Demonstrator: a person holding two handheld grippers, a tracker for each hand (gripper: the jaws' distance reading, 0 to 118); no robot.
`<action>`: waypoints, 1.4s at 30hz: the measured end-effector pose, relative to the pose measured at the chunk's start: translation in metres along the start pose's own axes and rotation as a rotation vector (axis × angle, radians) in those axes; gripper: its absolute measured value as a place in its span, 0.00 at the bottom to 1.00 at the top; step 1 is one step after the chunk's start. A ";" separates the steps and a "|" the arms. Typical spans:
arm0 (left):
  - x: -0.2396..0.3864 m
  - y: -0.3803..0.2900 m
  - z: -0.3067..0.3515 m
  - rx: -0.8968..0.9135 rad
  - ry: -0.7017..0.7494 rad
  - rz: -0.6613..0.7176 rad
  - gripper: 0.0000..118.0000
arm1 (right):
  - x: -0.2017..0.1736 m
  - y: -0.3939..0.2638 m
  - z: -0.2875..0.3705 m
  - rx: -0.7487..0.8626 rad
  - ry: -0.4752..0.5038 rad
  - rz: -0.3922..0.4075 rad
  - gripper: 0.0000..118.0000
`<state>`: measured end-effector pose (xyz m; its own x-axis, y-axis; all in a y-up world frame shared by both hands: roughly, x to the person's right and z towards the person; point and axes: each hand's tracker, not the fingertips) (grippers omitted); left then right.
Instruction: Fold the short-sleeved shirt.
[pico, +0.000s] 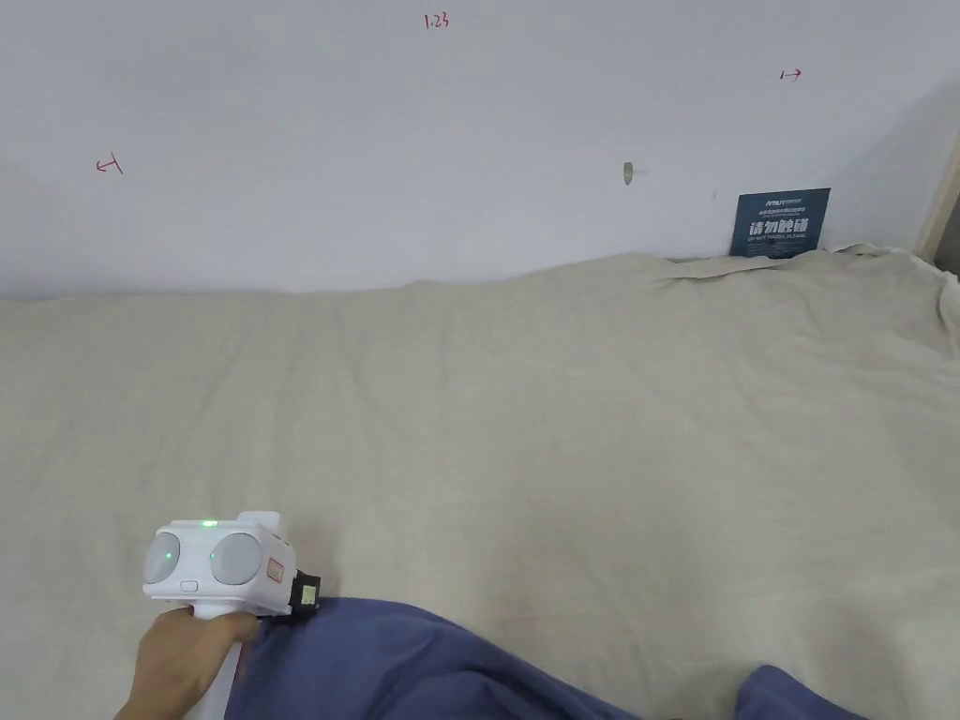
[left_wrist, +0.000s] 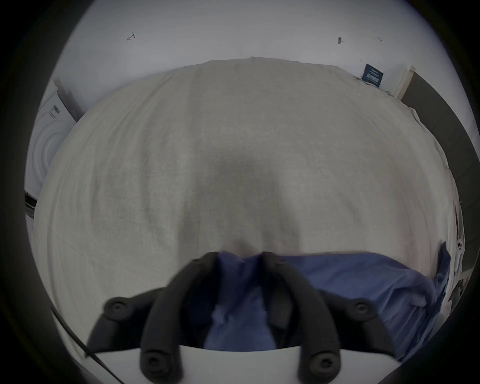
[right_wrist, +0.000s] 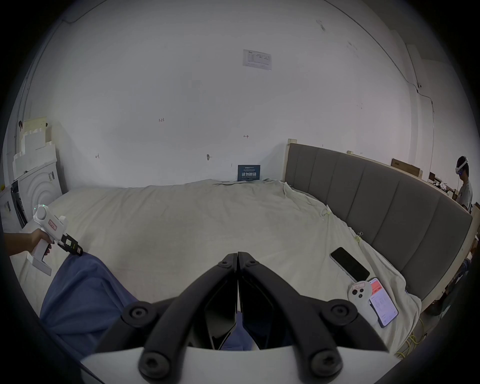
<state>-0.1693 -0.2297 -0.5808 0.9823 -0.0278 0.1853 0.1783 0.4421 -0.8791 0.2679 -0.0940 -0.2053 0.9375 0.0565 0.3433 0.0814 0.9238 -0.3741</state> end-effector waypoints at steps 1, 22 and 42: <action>0.001 0.000 0.004 0.007 -0.011 -0.004 0.11 | 0.002 0.001 0.002 -0.002 -0.004 -0.004 0.00; 0.014 -0.066 0.161 0.275 -0.132 -0.047 0.00 | 0.046 -0.059 -0.105 -0.503 0.069 -0.245 0.93; 0.015 -0.081 0.171 0.274 -0.149 -0.025 0.00 | 0.025 -0.095 -0.149 -0.678 0.053 -0.218 0.02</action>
<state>-0.1784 -0.1120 -0.4318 0.9549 0.0813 0.2856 0.1603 0.6684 -0.7263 0.3338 -0.2368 -0.2894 0.8898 -0.1374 0.4352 0.4451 0.4719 -0.7611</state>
